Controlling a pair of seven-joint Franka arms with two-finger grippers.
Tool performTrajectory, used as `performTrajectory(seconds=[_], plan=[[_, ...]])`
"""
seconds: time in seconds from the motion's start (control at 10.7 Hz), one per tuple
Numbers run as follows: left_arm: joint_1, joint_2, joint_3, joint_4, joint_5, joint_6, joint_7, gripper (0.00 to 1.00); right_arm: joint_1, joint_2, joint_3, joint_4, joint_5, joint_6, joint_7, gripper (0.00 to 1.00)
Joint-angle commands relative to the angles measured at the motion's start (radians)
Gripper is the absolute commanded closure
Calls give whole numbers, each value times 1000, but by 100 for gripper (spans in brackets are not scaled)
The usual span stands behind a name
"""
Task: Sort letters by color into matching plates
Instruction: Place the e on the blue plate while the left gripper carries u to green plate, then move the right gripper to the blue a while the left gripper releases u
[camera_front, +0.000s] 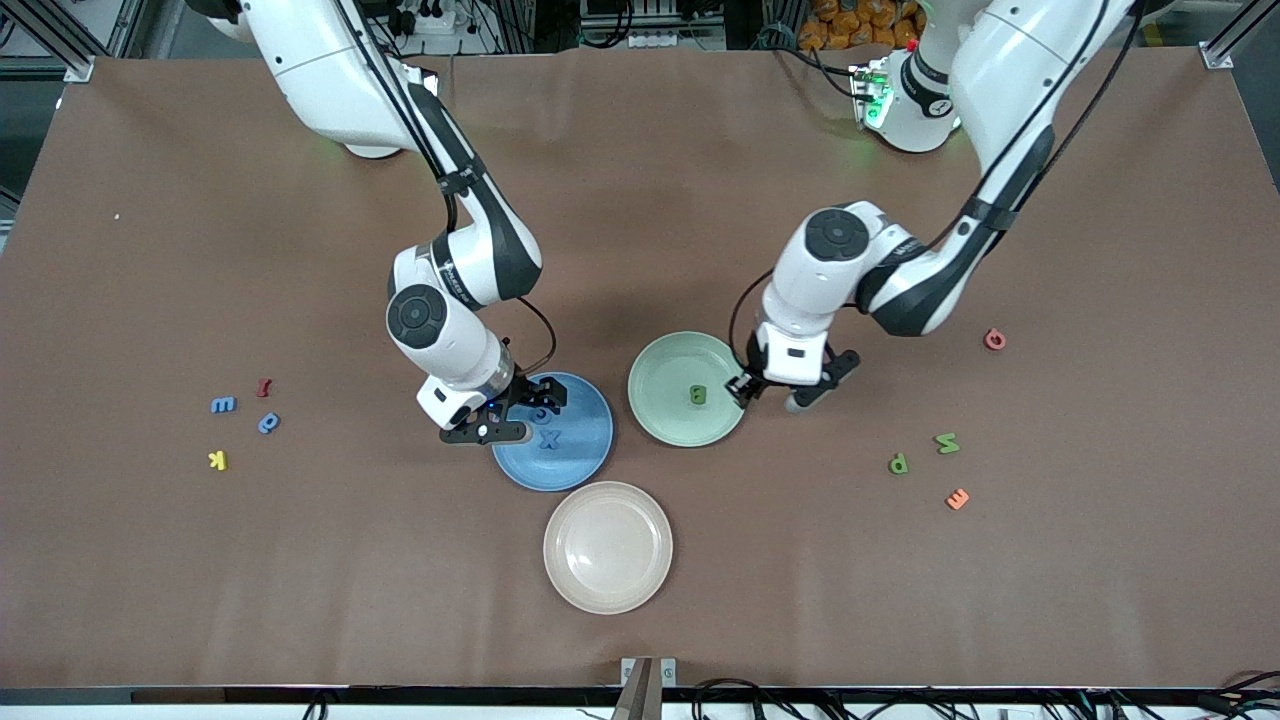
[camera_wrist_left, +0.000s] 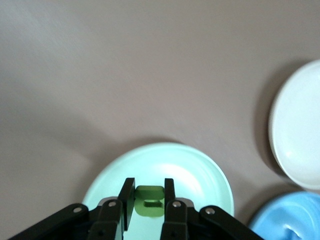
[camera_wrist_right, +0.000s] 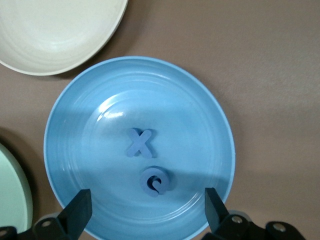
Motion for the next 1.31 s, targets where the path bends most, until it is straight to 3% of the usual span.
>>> performTrajectory(seconds=[0.0,0.09,0.19,0.75,1.22], plan=[[-64,66,14,80,26,-4,-43,100,-44,-5,-22,15,-3,-41,-139,0],[-64,68,29,92,28,-4,-39,69,-67,-7,-35,14,-3,-51,-199,0],[-64,69,43,104,38,-4,-19,1,-92,-7,-41,12,-3,-52,-252,0],[-34,59,60,110,69,-151,133,0,-216,-7,-98,14,-5,-89,-333,0],[92,48,66,120,49,-291,489,0,-327,-16,-137,12,-26,-158,-321,0]])
